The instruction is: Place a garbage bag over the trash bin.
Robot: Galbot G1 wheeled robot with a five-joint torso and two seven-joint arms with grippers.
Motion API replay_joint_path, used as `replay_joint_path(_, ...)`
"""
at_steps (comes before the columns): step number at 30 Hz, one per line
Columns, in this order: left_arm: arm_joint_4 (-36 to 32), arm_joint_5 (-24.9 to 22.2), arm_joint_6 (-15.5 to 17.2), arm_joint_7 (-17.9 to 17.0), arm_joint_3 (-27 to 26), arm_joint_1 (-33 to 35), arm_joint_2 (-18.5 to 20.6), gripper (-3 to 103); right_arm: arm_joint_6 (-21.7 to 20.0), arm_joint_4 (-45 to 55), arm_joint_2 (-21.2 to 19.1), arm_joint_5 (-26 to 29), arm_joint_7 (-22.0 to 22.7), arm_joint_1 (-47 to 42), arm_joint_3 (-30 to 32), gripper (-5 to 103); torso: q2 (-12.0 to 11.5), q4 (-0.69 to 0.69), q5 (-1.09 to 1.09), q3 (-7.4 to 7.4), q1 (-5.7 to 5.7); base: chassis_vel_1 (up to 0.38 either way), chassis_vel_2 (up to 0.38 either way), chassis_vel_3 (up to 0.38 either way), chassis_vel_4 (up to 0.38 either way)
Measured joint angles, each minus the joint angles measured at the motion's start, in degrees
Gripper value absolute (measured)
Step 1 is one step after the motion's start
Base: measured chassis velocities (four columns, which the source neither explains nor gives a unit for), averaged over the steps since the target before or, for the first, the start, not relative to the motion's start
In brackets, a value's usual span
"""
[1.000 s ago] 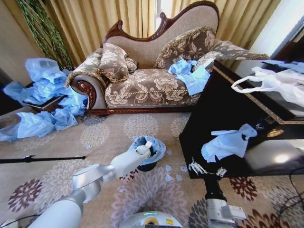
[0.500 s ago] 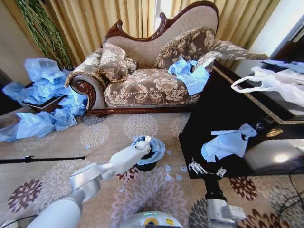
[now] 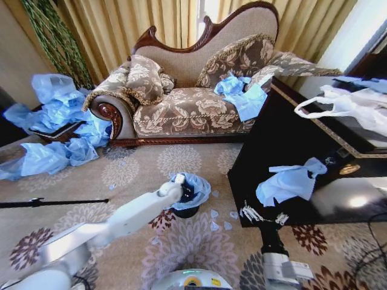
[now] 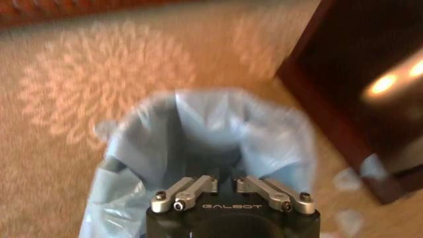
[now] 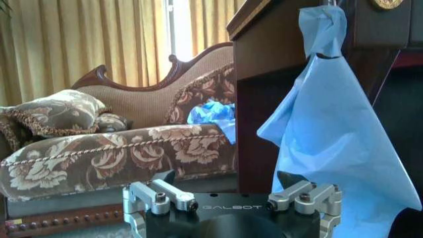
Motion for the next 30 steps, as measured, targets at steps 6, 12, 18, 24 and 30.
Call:
replay_joint_path(6,-15.0,10.7,-7.0,6.0,-17.6,13.9,9.4,39,0.0,0.0,0.0,0.0,0.0,0.0,0.0,100,0.0,0.01,0.01,-0.01,0.00,0.000,0.000,0.000,0.000)
replay_joint_path(12,-22.6,20.1,-14.5,10.4,-41.4,38.1,10.5,60,0.0,0.0,0.0,0.0,0.0,0.0,0.0,100,0.0,-0.03,0.05,-0.01,0.00,0.000,0.000,0.000,0.000)
replay_joint_path(18,-26.5,35.4,-28.2,17.6,-57.0,61.7,1.7,77,0.0,0.0,0.0,0.0,0.0,0.0,0.0,100,0.0,0.04,0.01,-0.01,-0.01,0.000,0.000,0.000,0.000)
replay_joint_path(24,-30.1,44.3,-43.5,21.2,-61.3,79.3,-14.8,97,0.0,0.0,0.0,0.0,0.0,0.0,0.0,100,0.0,0.04,0.02,-0.01,-0.01,0.000,0.000,0.000,0.000)
replay_joint_path(30,-34.8,44.8,-45.0,22.2,-57.5,82.2,-18.3,100,0.0,0.0,0.0,0.0,0.0,0.0,0.0,100,0.0,-0.03,0.02,0.00,-0.01,0.000,0.000,0.000,0.000)
